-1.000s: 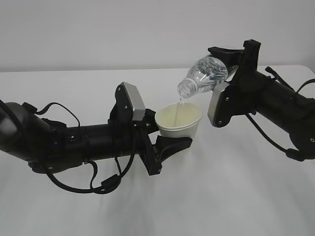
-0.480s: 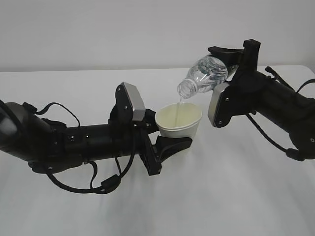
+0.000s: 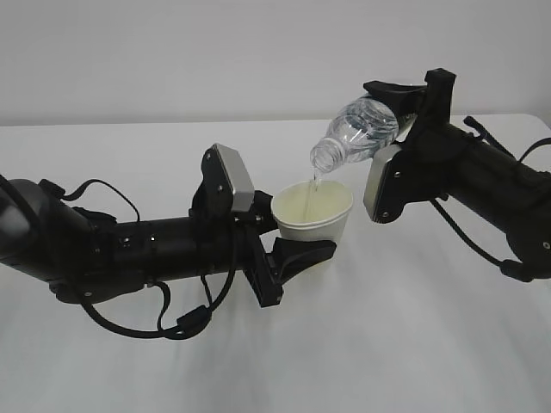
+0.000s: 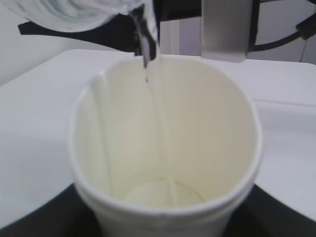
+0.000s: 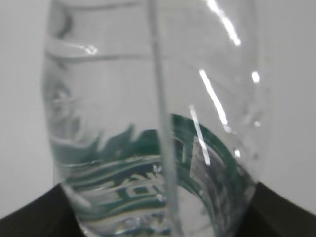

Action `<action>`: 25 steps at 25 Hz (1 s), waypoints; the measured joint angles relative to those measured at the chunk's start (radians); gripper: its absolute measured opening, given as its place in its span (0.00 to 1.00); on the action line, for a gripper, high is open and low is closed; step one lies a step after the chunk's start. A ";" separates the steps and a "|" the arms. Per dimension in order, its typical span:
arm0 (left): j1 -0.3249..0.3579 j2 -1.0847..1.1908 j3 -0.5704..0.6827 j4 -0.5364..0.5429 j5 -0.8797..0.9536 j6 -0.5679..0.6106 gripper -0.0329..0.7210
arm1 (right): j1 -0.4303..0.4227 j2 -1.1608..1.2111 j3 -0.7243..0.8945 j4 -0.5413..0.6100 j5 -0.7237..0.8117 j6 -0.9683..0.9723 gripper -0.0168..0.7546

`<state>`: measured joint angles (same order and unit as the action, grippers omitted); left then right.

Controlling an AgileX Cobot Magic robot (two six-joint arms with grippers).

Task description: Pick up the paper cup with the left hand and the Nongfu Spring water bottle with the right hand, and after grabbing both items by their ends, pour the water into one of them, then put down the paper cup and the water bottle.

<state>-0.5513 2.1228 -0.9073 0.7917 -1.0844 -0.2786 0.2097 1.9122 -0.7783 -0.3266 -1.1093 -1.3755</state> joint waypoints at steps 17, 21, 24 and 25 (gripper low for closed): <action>0.000 0.000 0.000 0.000 0.000 0.000 0.61 | 0.000 0.000 0.000 0.000 -0.002 0.000 0.65; 0.000 0.000 0.000 0.000 0.000 0.000 0.61 | 0.000 0.000 0.000 0.000 -0.002 0.000 0.65; 0.000 0.000 0.000 0.000 0.000 0.000 0.61 | 0.000 0.000 0.000 0.000 -0.002 0.000 0.65; 0.000 0.000 0.000 0.000 0.000 0.000 0.61 | 0.000 0.000 0.000 0.000 -0.002 0.000 0.65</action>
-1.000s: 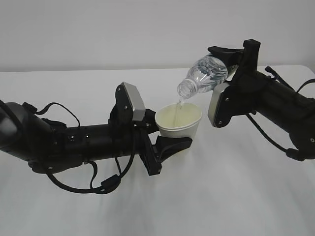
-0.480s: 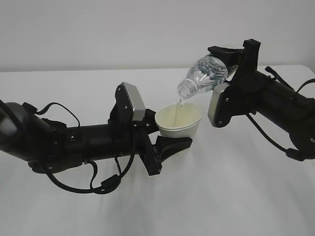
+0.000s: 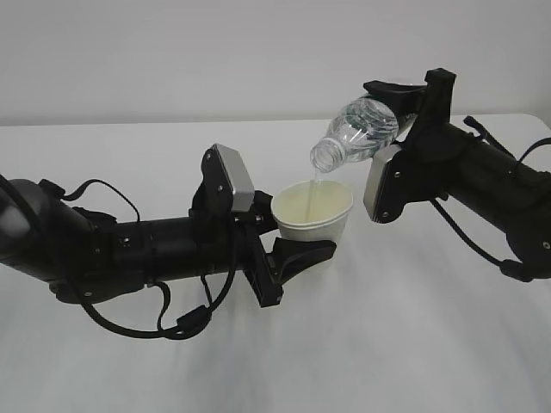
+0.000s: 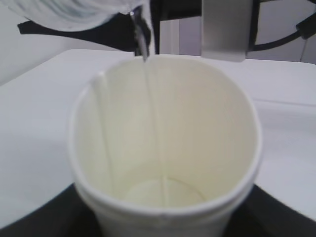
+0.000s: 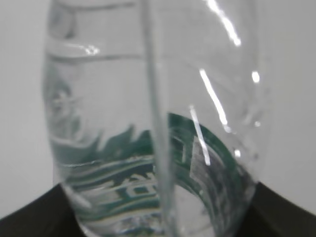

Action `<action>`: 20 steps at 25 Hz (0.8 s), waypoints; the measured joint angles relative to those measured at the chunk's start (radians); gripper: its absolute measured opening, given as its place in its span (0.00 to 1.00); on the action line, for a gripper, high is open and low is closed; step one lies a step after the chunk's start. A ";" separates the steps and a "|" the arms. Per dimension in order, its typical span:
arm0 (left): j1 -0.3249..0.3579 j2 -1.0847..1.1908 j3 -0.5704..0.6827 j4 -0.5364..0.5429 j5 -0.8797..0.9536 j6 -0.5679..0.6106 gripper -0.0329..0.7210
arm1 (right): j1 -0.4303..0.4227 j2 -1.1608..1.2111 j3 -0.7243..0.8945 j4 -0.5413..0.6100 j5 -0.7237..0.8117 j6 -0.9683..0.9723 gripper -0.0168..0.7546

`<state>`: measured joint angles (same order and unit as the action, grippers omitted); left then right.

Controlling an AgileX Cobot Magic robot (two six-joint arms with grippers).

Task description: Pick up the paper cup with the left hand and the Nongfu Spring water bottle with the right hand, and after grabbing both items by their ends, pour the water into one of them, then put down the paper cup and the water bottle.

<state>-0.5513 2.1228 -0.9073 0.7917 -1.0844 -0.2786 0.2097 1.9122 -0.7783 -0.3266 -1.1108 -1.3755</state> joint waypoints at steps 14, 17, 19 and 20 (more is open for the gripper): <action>0.000 0.000 0.000 0.000 0.000 0.000 0.61 | 0.000 0.000 0.000 0.000 -0.001 -0.002 0.65; 0.000 0.000 0.000 0.000 0.000 0.000 0.61 | 0.000 0.000 0.000 0.000 -0.001 -0.002 0.65; 0.000 0.000 0.000 0.000 0.000 0.000 0.61 | 0.000 0.000 0.000 0.000 -0.001 -0.002 0.65; 0.000 0.000 0.000 0.000 0.000 0.000 0.61 | 0.000 0.000 0.000 0.000 -0.001 -0.002 0.65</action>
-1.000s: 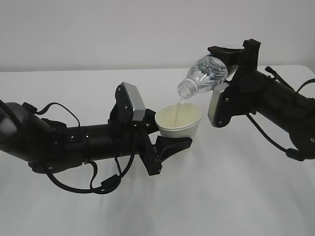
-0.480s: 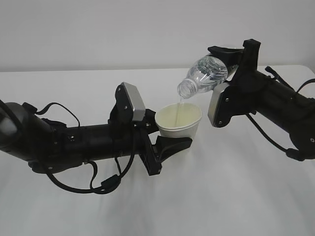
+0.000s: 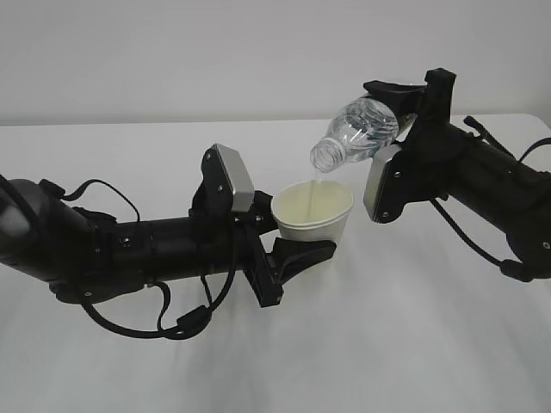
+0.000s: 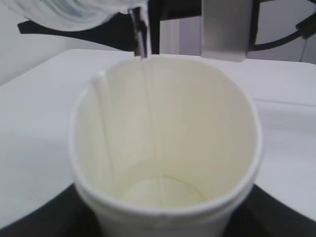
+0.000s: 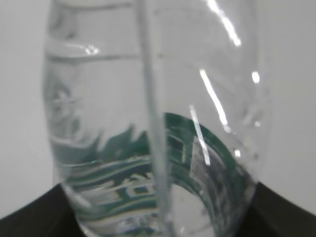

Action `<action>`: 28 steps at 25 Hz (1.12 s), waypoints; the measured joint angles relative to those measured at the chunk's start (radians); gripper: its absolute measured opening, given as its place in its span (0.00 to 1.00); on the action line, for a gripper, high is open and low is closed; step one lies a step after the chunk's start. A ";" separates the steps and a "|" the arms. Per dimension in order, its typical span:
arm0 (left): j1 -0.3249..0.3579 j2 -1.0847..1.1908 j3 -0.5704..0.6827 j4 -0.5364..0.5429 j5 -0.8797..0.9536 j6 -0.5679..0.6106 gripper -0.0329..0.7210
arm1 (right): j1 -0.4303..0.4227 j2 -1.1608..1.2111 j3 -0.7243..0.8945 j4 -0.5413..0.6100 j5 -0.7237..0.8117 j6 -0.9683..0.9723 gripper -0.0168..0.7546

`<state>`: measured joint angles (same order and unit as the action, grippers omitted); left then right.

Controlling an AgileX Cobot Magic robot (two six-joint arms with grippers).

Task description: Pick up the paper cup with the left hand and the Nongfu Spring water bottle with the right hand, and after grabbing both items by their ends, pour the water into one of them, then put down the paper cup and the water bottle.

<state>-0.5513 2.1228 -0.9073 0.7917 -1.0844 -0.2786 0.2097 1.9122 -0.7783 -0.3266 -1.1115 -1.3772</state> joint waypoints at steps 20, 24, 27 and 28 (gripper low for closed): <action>0.000 0.000 0.000 0.000 0.000 0.000 0.61 | 0.000 0.000 0.000 0.000 0.000 -0.022 0.65; 0.000 0.000 0.000 0.000 0.000 0.000 0.61 | 0.000 0.000 0.000 0.000 0.000 -0.022 0.65; 0.000 0.000 0.000 0.000 0.000 0.000 0.61 | 0.000 0.000 0.000 0.000 0.000 -0.022 0.65; 0.000 0.000 0.000 0.000 0.000 0.000 0.61 | 0.000 0.000 0.000 0.000 0.000 -0.022 0.65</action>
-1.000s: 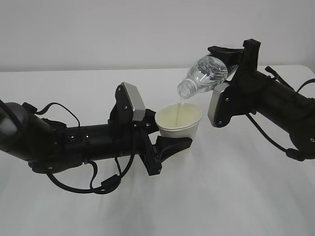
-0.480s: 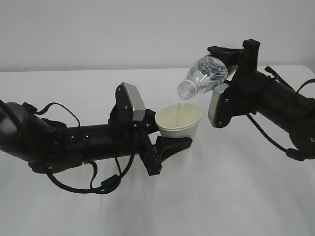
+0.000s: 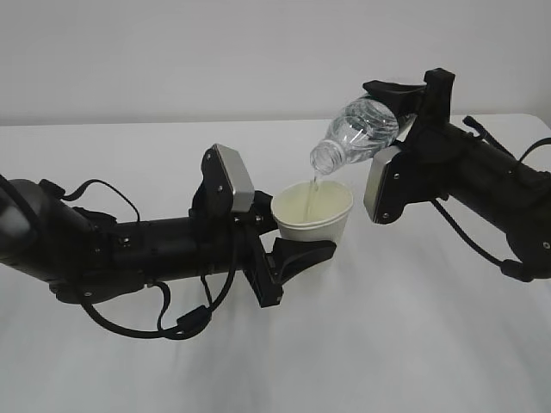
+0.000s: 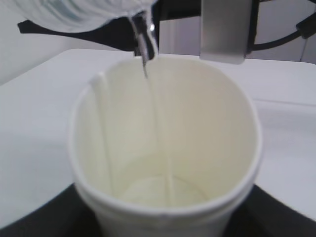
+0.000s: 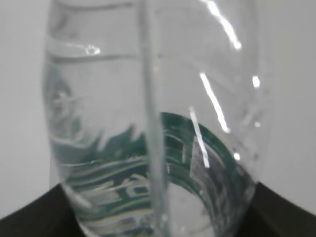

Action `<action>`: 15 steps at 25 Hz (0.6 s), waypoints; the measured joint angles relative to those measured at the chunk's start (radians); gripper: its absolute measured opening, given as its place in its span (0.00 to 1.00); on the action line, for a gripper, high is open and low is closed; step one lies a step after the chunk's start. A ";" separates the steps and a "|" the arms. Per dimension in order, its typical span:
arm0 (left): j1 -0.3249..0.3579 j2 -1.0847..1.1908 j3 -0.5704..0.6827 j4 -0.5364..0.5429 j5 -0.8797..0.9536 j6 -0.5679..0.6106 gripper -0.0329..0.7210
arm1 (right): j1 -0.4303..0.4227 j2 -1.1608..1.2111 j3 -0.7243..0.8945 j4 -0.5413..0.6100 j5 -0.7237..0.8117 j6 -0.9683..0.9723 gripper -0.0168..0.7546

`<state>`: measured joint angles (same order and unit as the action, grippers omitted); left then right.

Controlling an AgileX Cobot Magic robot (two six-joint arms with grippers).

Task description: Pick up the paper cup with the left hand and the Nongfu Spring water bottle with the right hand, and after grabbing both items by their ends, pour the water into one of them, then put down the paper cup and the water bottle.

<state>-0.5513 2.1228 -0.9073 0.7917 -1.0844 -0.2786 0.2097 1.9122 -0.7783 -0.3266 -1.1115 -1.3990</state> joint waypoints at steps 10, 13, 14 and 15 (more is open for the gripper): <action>0.000 0.000 0.000 0.000 0.000 0.000 0.61 | 0.000 0.000 0.000 0.000 0.000 0.000 0.65; 0.000 0.000 0.000 0.000 0.000 0.000 0.61 | 0.000 0.000 0.000 0.000 -0.002 0.000 0.65; 0.000 0.000 0.000 0.000 0.000 0.000 0.61 | 0.000 0.000 0.000 0.000 -0.002 0.000 0.65; 0.000 0.000 0.000 0.000 0.000 0.000 0.61 | 0.000 0.000 0.000 0.000 -0.002 0.000 0.65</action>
<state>-0.5513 2.1228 -0.9073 0.7917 -1.0844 -0.2786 0.2097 1.9122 -0.7783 -0.3266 -1.1131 -1.3990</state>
